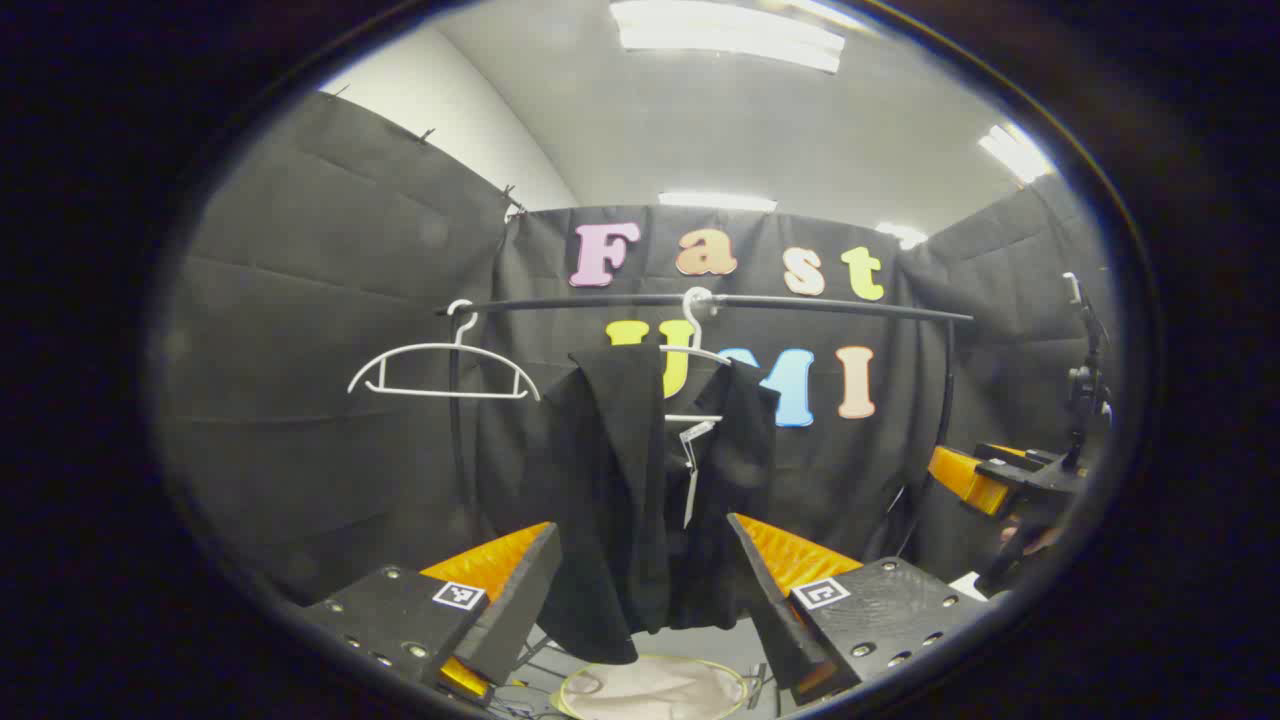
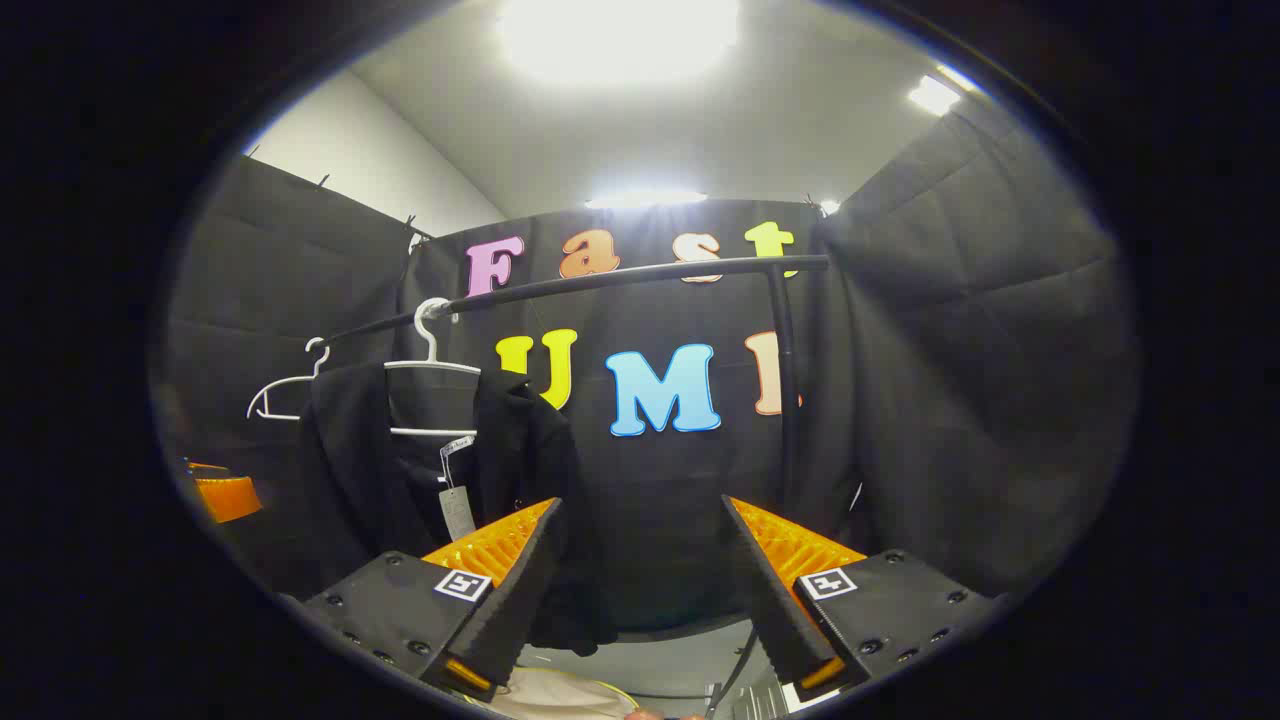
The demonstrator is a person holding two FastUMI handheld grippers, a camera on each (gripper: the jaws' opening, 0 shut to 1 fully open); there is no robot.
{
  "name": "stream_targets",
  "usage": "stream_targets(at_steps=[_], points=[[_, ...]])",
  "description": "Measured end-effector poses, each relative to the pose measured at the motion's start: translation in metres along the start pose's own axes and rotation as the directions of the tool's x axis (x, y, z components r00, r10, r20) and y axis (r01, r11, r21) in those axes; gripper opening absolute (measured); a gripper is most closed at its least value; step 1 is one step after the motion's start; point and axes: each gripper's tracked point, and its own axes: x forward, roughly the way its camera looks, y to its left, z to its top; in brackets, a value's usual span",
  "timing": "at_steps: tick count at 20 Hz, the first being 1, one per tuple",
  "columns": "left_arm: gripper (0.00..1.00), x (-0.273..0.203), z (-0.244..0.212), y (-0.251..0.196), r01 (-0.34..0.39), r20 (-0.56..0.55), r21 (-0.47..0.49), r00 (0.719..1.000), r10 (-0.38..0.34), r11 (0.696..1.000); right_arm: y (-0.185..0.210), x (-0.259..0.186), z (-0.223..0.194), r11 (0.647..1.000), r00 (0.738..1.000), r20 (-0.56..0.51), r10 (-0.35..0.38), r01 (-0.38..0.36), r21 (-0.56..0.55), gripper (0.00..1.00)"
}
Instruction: Grasp the clothes on the hanger with both hands and then place them into the laundry hamper below.
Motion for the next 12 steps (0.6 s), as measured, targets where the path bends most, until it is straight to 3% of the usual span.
stream_targets(at_steps=[3,4,7,10,11,12], points=[[0.94,-0.007,-0.004,-0.003,0.005,0.0,-0.02,1.0,-0.005,1.0,0.004,-0.002,-0.005,1.0,1.0,-0.017,0.0,0.0,0.004,0.92],[0.94,-0.009,-0.01,-0.007,0.011,-0.005,-0.036,1.0,-0.011,0.999,0.003,-0.004,-0.006,1.0,1.0,-0.018,-0.009,0.009,-0.005,0.96],[0.94,-0.013,-0.026,-0.014,0.033,-0.033,-0.051,0.999,-0.035,0.998,0.006,-0.01,-0.01,1.0,1.0,-0.024,-0.017,0.016,-0.001,0.92],[0.94,-0.016,-0.031,-0.014,0.042,-0.036,-0.043,0.998,-0.044,0.998,0.004,-0.016,-0.016,0.999,0.999,-0.035,-0.031,0.032,0.007,0.96],[0.94,-0.015,-0.031,-0.012,0.04,-0.035,-0.042,0.999,-0.042,0.998,0.004,-0.018,-0.019,0.999,0.999,-0.04,-0.035,0.035,0.005,0.92],[0.94,-0.016,-0.031,-0.011,0.036,-0.034,-0.044,0.999,-0.038,0.998,0.002,-0.02,-0.02,0.999,0.998,-0.042,-0.038,0.038,0.002,0.96]])
